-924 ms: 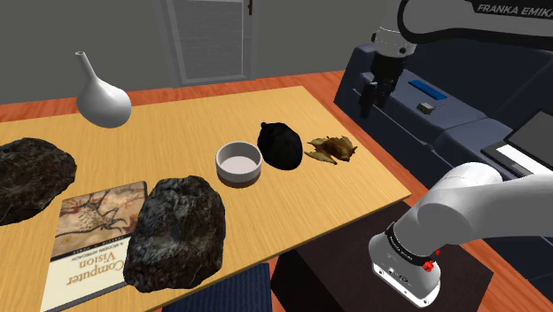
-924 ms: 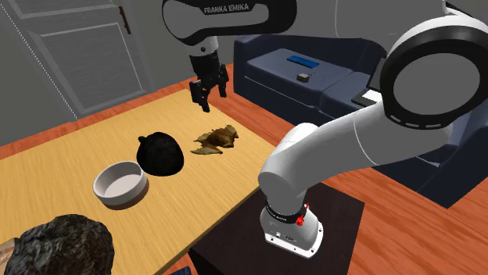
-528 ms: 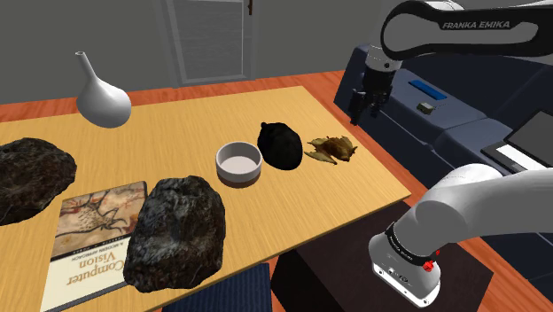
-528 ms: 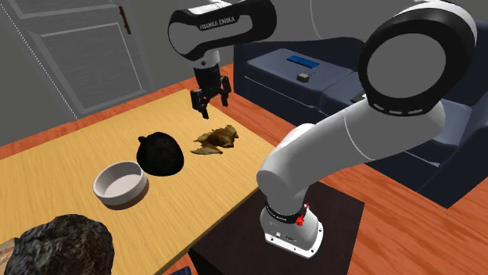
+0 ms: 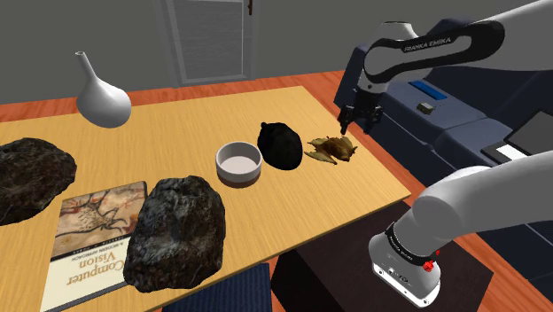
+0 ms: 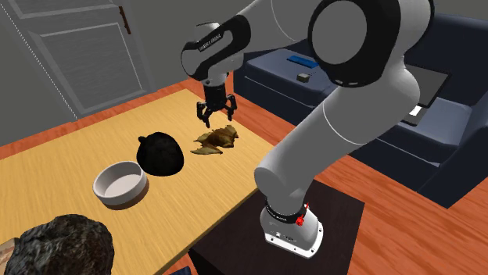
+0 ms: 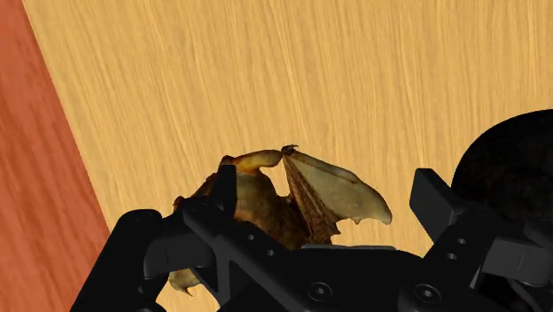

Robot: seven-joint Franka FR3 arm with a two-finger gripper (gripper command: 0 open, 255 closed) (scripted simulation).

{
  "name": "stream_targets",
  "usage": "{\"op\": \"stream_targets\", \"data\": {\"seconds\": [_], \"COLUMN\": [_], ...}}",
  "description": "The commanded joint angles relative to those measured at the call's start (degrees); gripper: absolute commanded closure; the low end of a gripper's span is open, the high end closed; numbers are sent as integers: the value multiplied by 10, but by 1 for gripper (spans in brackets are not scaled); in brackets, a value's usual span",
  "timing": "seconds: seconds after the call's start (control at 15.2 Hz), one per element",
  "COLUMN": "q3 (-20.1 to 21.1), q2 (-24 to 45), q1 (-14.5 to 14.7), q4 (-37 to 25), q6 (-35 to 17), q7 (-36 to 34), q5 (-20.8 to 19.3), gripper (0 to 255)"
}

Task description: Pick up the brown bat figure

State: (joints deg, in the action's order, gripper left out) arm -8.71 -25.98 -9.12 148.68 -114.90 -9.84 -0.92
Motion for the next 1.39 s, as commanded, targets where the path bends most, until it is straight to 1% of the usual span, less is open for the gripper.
{"op": "stream_targets", "data": {"seconds": [0.0, 0.33, 0.59, 1.06, 1.19, 1.25, 1.32], "q3": [-10, -39, -60, -59, -58, -58, -58], "q2": [38, 132, 208, 267, 273, 273, 273], "q1": [-11, -32, -42, -36, -36, -36, -36], "q4": [6, 18, 20, 25, 25, 25, 25], "q6": [-44, -146, -220, -279, -284, -284, -284], "q7": [-25, -68, -82, -47, -43, -43, -43], "q5": [13, 57, 112, 152, 156, 157, 157], "gripper": [0, 0, 0, 0, 0, 255, 255]}}
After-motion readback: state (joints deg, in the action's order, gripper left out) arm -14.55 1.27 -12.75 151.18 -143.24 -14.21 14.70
